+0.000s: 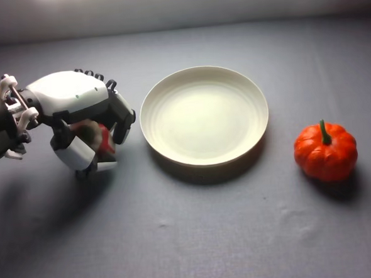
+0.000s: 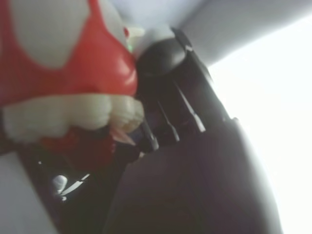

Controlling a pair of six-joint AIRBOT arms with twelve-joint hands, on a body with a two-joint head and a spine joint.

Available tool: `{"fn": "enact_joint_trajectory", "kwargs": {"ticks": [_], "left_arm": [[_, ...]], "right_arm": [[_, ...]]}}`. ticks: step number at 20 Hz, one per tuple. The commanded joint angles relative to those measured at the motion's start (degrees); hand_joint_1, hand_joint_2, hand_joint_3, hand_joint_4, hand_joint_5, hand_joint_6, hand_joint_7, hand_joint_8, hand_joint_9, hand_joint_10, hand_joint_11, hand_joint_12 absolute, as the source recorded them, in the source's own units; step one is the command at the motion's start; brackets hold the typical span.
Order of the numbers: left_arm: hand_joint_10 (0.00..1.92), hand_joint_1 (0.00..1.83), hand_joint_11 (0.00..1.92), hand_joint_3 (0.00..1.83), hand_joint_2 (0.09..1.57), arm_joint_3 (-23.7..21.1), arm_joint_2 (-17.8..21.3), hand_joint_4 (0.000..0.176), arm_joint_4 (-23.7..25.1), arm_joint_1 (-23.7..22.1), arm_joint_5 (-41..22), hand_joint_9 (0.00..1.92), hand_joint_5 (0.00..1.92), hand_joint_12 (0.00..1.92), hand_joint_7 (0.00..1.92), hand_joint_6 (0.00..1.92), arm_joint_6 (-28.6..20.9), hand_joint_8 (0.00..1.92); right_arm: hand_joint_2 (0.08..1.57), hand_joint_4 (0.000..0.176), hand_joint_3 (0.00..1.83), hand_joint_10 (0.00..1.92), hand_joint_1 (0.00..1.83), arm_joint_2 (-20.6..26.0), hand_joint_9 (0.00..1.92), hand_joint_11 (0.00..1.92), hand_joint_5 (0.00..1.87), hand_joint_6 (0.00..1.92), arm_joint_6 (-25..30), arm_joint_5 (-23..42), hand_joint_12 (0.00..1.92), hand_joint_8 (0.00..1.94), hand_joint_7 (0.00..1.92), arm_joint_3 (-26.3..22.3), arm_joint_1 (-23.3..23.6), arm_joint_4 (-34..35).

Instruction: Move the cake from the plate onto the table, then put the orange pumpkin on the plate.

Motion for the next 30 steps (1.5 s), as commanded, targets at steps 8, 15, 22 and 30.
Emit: {"fn": "enact_joint_trajectory", "kwargs": {"ticks": [8, 15, 22, 30], "left_arm": [[1.8, 1.2, 0.86, 0.52, 0.92, 1.34, 0.22, 0.022, -2.95, 2.14, -3.2, 0.84, 0.87, 1.92, 0.89, 1.27, -0.07, 1.34], [0.22, 1.06, 0.01, 0.0, 0.79, 0.65, 0.96, 0.06, -3.54, 2.97, -1.96, 0.21, 0.12, 0.79, 0.15, 0.02, -0.07, 0.04], [0.0, 1.02, 0.0, 0.0, 0.8, -1.35, 3.22, 0.175, -9.06, 2.9, -4.23, 0.0, 0.0, 0.15, 0.0, 0.0, -0.07, 0.0], [0.0, 1.2, 0.0, 0.0, 0.89, -9.14, 14.0, 0.173, -20.27, -0.84, -13.99, 0.0, 0.01, 0.79, 0.0, 0.0, -0.07, 0.0]], "right_arm": [[1.15, 0.132, 0.01, 0.0, 0.22, 0.18, 0.1, 0.01, 0.09, 0.01, 0.55, 6.8, 0.5, 0.0, 0.1, 0.16, 0.43, 1.13], [1.14, 0.134, 0.0, 0.0, 0.23, 0.17, 0.1, 0.0, 0.1, 0.0, 0.55, 6.81, 0.5, 0.0, 0.1, 0.1, 0.25, 1.13], [1.14, 0.123, 0.0, 0.0, 0.25, 0.06, 0.1, 0.0, 0.1, 0.0, 0.55, 6.74, 0.49, 0.0, 0.09, 0.1, 0.08, 1.15], [1.08, 0.109, 0.0, 0.0, 0.28, -0.4, 0.1, 0.0, 0.12, 0.0, 0.54, 2.9, 0.55, 0.0, 0.11, 0.76, -0.11, 0.64]]}}
